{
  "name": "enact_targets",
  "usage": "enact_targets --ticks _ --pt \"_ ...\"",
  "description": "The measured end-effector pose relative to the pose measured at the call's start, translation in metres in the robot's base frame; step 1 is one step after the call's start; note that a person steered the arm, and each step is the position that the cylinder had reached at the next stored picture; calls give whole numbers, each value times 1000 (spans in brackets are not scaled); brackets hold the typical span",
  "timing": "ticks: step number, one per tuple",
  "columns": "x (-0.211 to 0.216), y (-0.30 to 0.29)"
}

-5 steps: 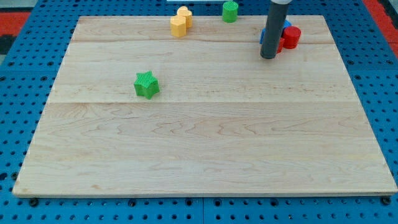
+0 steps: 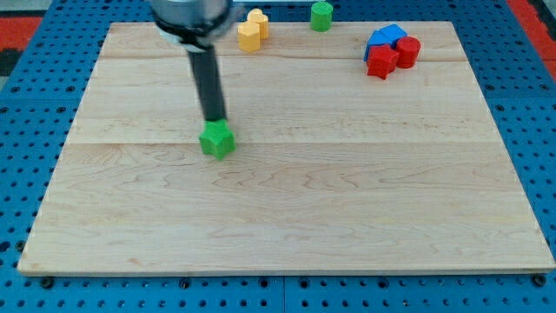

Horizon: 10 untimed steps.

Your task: Put the green star at the bottom right corner of the board

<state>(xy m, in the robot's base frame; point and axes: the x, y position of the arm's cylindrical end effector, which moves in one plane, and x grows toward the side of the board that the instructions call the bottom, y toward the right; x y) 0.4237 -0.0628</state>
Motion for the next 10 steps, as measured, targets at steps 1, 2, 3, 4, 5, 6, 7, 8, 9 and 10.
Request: enact_targets --ticks 1,2,3,4,5,6,7,8,9,10 --pt "12 8" --pt "-21 -75" --pt "31 -90" --pt "64 -4" --pt "53 -2" --pt "35 -52" --pt "42 -1" --pt "49 50" --pt "30 -6" --pt "13 33"
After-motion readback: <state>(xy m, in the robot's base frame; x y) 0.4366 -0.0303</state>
